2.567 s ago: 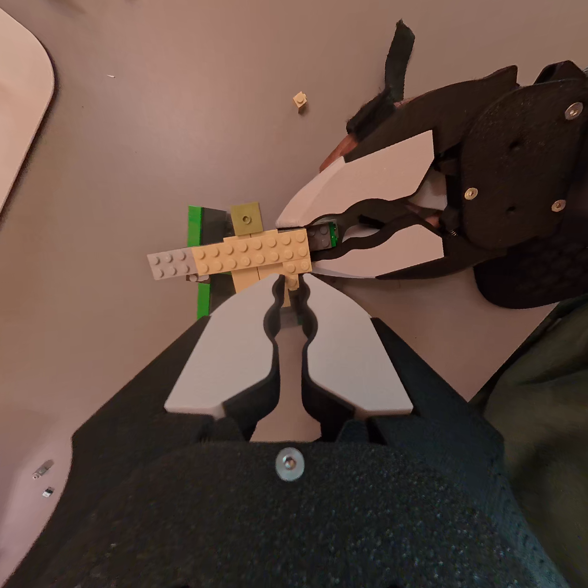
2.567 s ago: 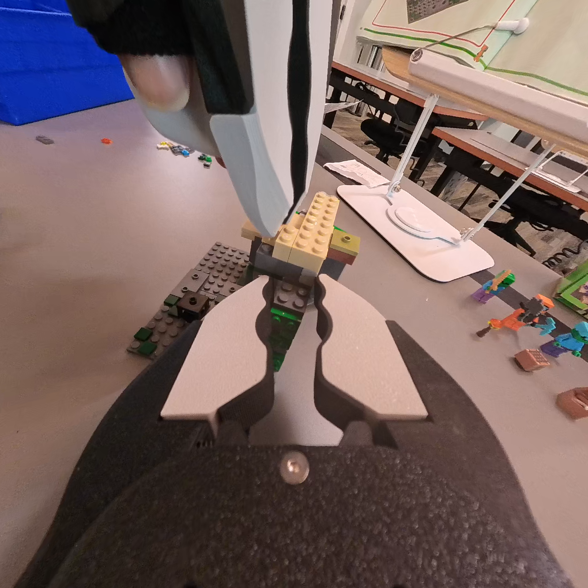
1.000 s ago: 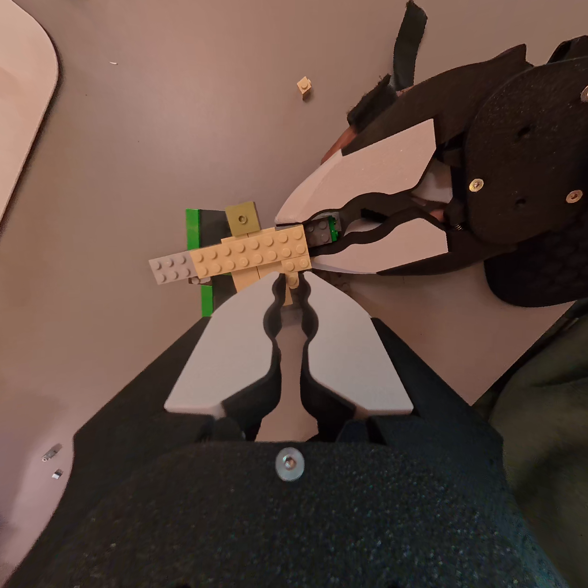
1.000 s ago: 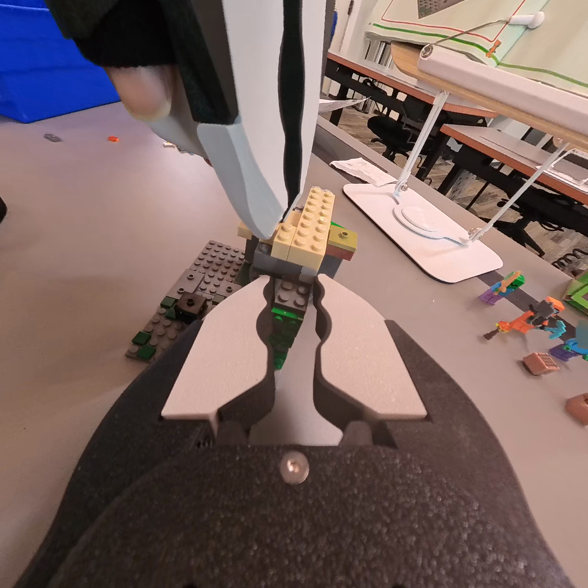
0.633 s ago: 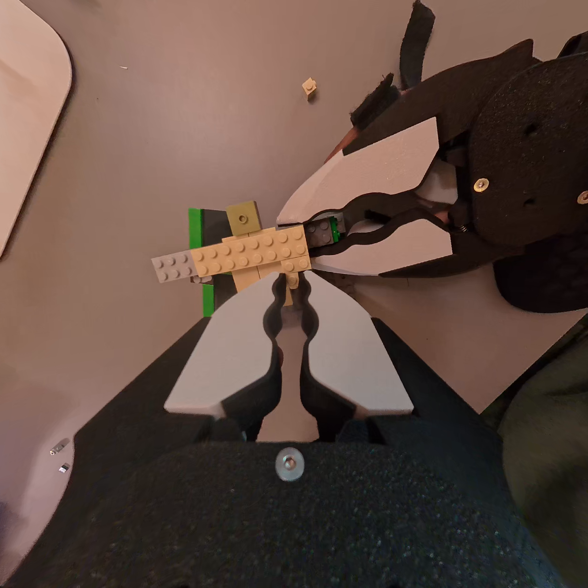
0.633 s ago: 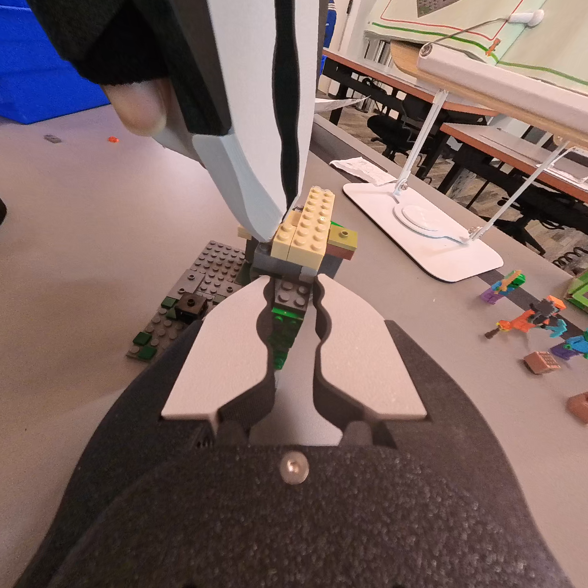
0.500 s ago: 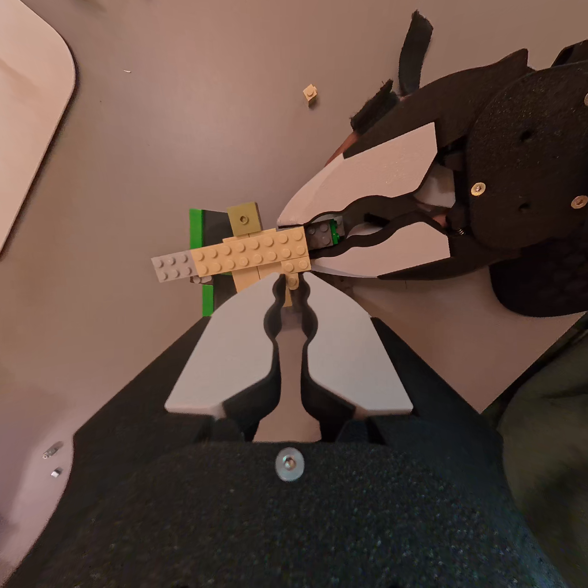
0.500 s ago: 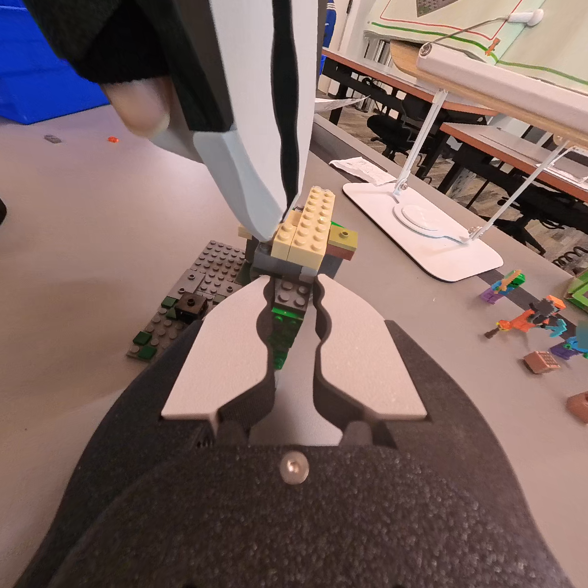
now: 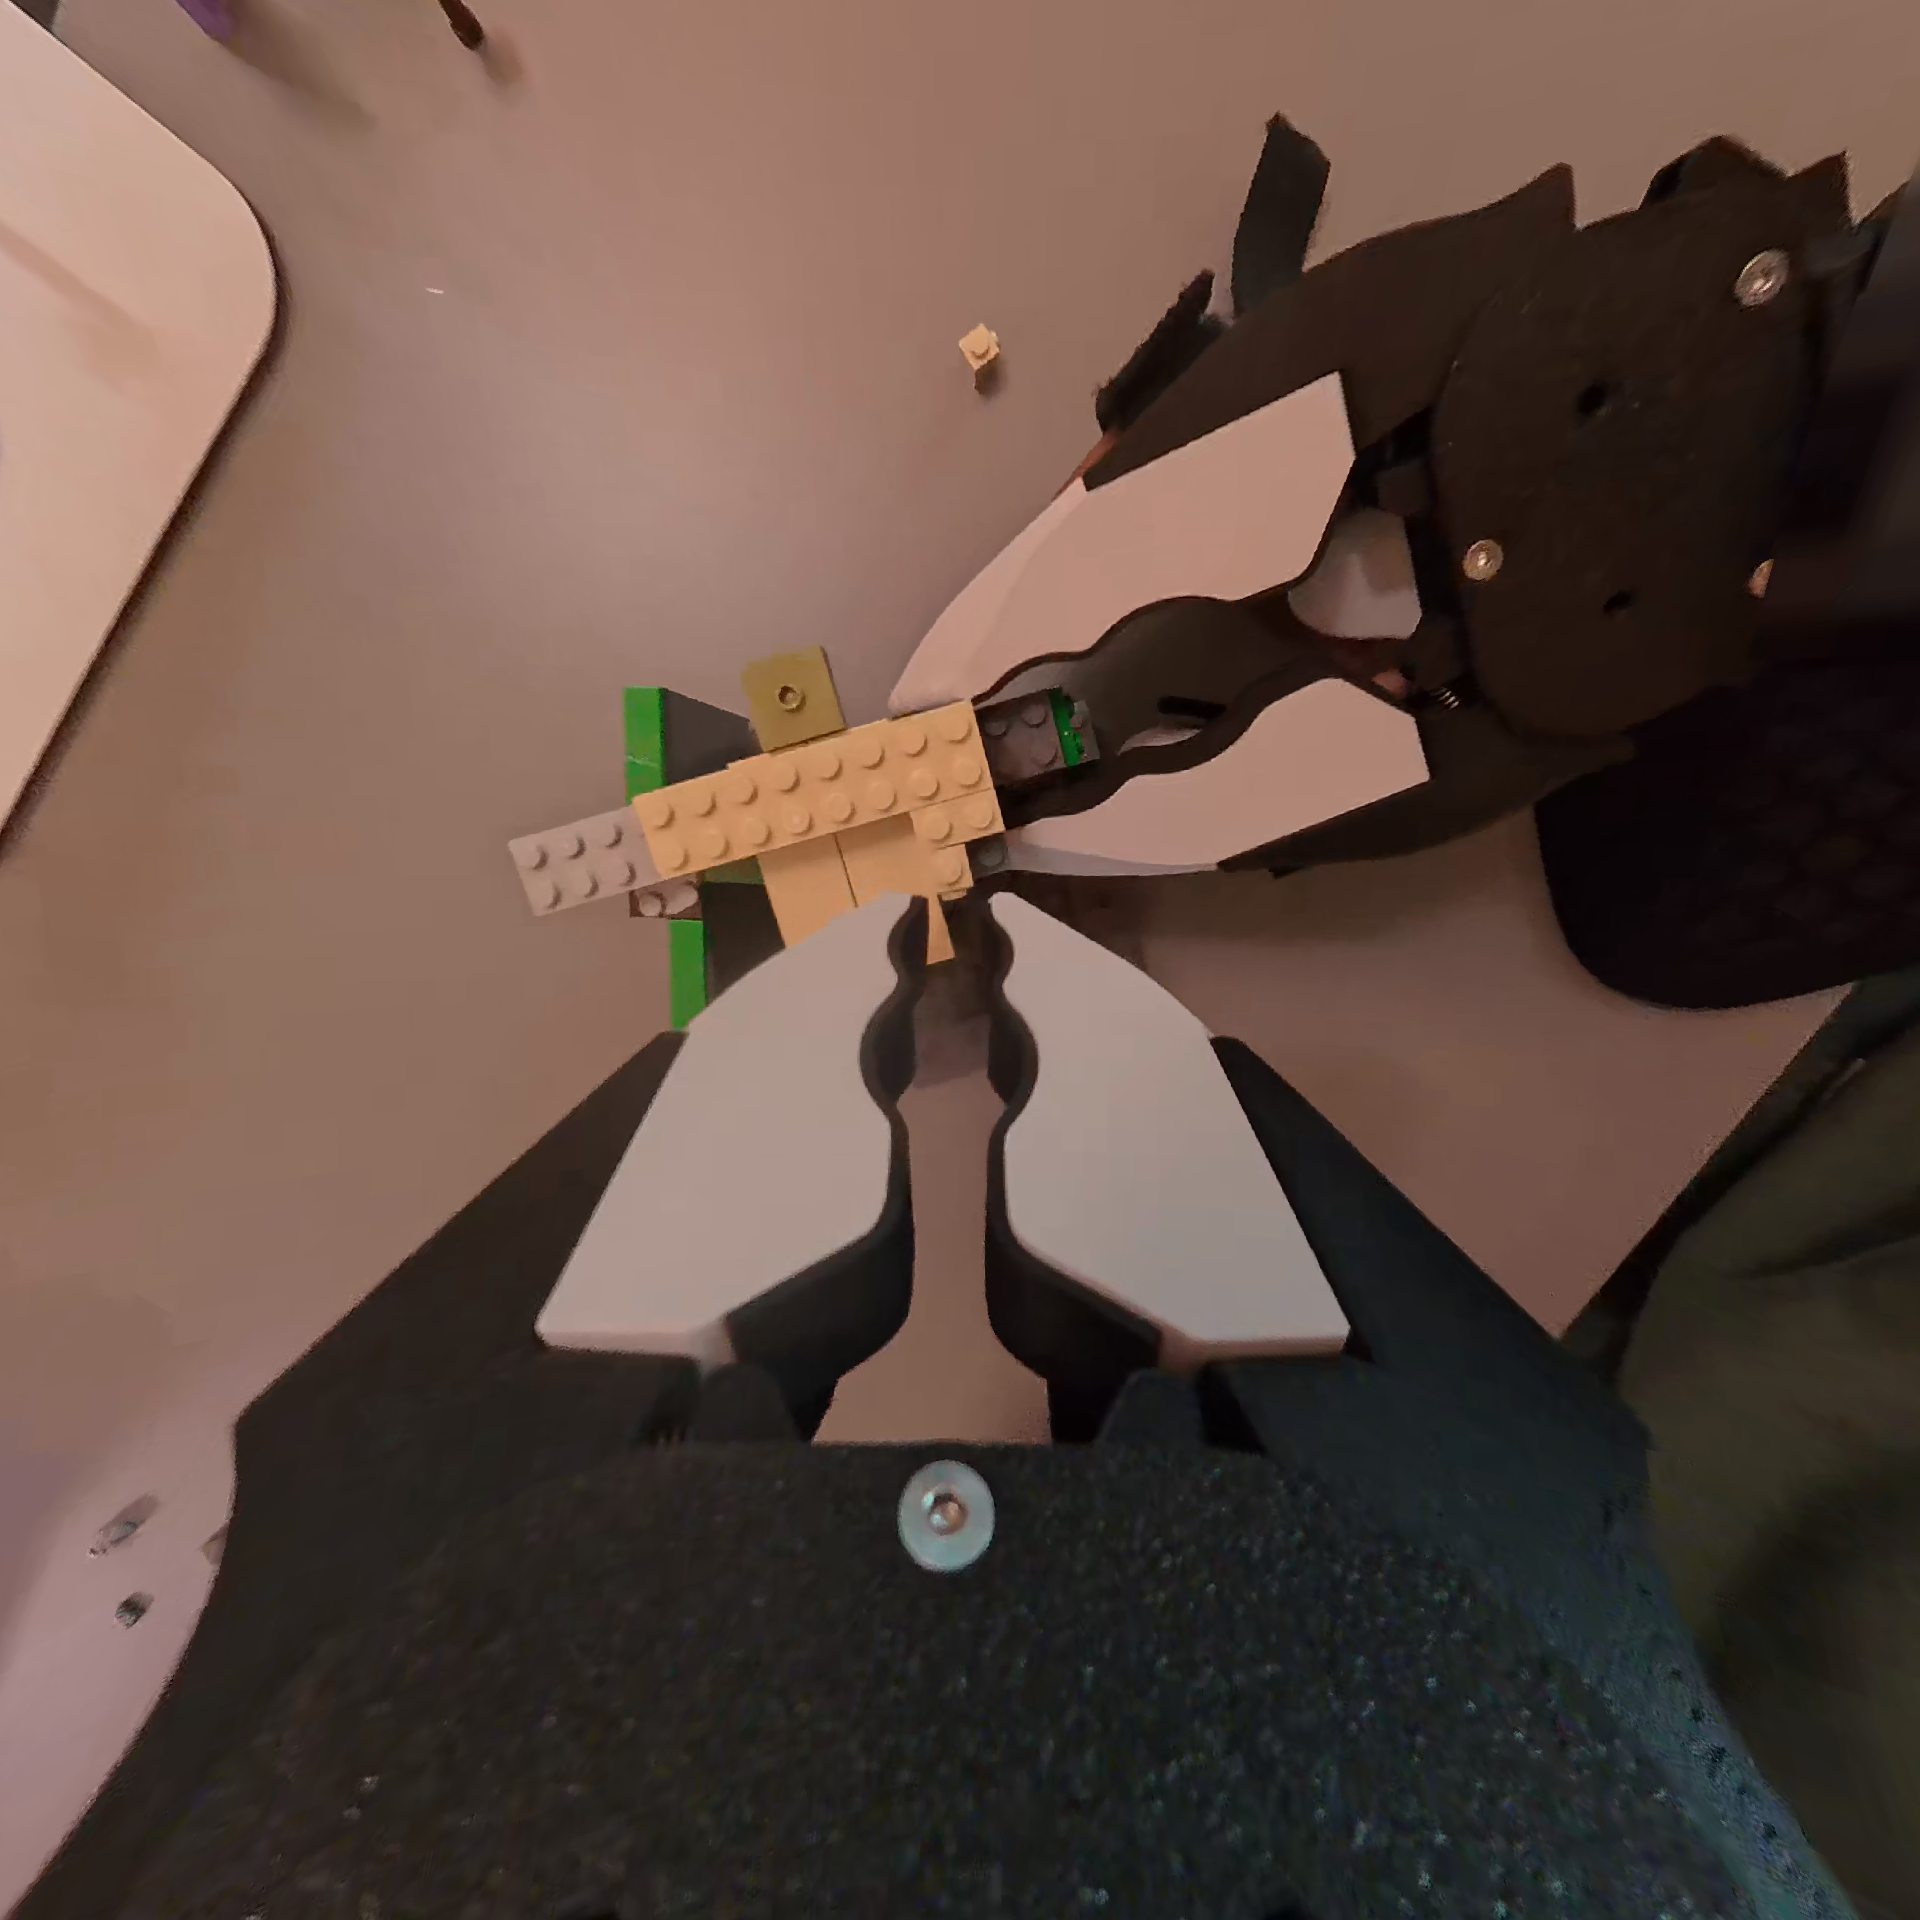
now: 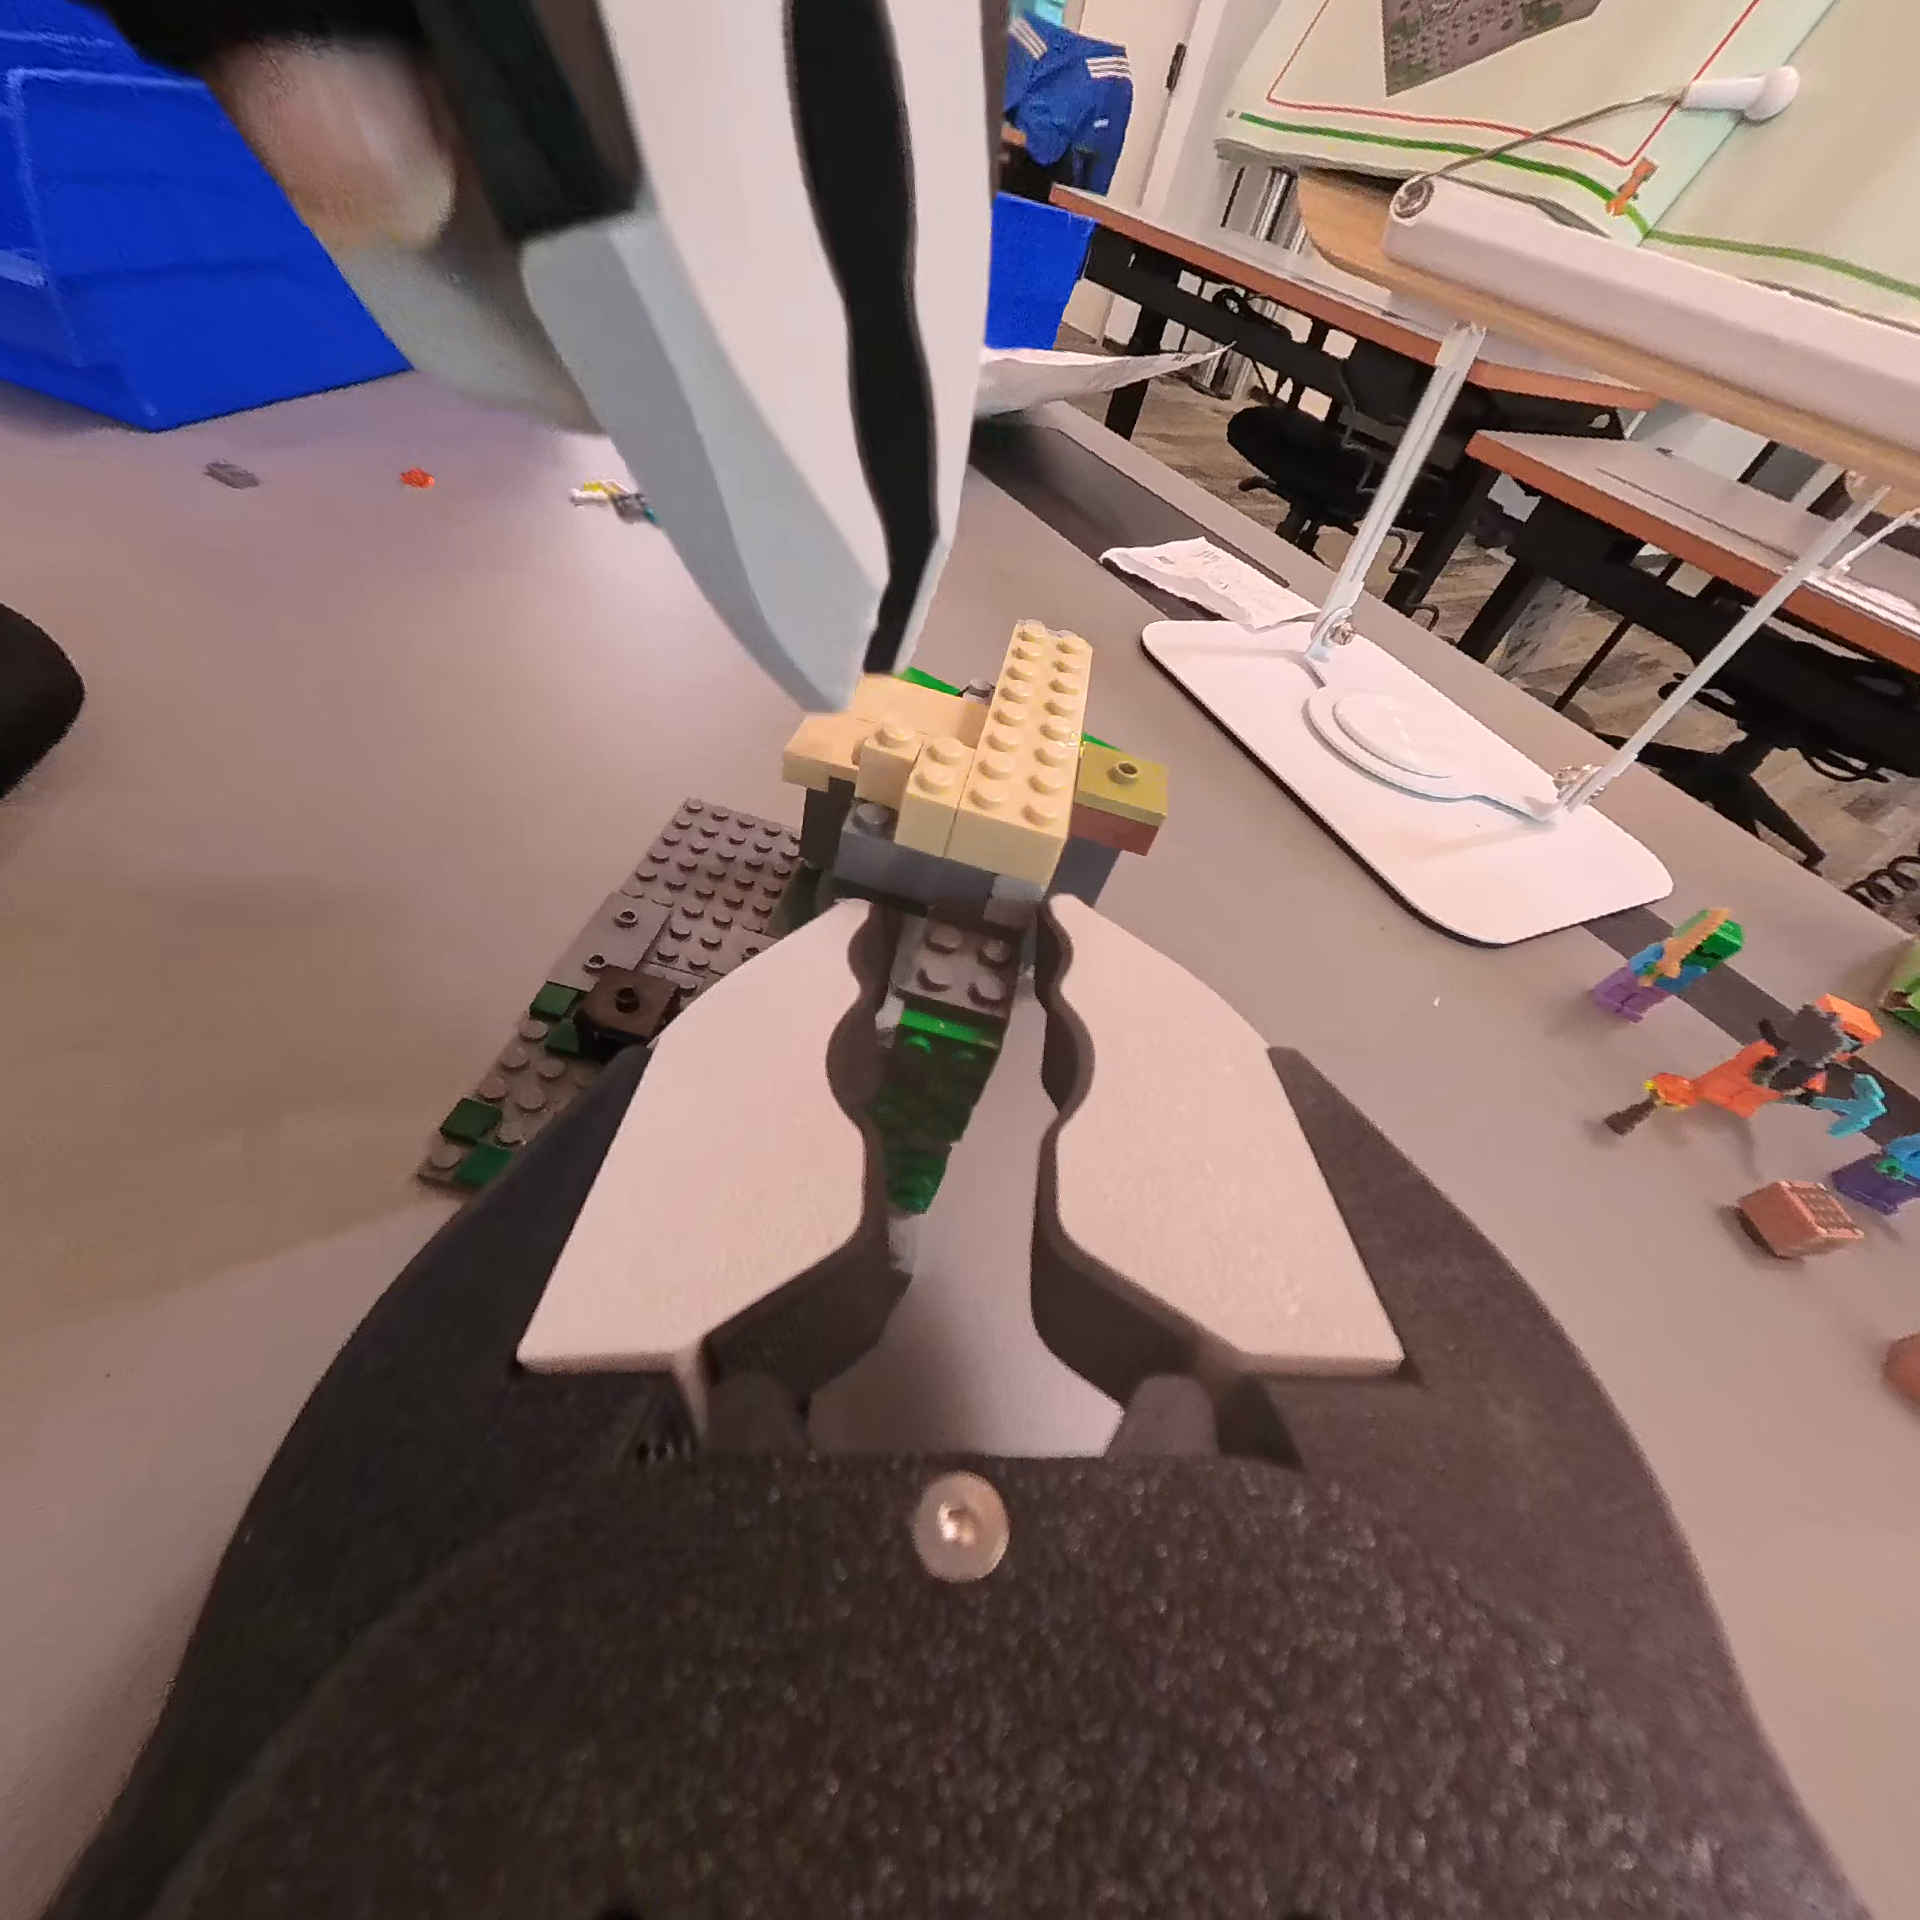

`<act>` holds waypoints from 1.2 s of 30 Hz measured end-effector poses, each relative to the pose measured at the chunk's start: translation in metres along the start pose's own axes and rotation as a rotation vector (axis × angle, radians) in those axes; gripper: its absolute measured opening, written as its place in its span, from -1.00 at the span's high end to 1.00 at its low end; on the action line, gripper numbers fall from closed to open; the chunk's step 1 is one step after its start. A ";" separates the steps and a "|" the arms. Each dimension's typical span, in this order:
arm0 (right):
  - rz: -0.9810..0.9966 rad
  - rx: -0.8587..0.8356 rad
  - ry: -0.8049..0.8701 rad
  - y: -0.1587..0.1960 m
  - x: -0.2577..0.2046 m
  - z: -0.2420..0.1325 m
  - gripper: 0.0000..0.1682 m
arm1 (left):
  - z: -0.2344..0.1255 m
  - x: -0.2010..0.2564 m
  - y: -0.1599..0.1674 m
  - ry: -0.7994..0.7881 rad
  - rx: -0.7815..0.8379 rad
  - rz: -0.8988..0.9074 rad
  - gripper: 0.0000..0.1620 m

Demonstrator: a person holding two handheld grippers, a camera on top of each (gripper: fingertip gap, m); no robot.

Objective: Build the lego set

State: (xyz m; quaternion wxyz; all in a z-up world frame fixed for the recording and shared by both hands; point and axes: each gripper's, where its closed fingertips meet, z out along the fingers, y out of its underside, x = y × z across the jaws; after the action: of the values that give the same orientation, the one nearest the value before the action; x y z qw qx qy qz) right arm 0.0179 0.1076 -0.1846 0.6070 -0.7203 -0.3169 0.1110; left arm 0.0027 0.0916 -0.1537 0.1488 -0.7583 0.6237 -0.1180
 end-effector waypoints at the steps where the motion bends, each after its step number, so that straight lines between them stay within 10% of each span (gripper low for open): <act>1: -0.006 0.002 -0.001 0.000 0.000 0.000 0.68 | 0.003 0.001 0.000 0.004 0.005 -0.001 0.92; 28: -0.001 -0.004 -0.004 0.000 -0.001 0.000 0.70 | 0.005 -0.001 0.001 -0.040 -0.061 0.039 1.00; 36: 0.056 0.038 -0.040 -0.005 0.003 -0.009 0.66 | -0.025 -0.014 -0.007 -0.033 0.154 -0.009 0.93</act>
State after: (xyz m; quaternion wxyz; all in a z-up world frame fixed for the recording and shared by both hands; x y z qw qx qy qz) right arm 0.0232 0.1022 -0.1774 0.6108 -0.7149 -0.3065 0.1483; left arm -0.0028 0.1043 -0.1281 0.2164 -0.7491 0.6070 -0.1536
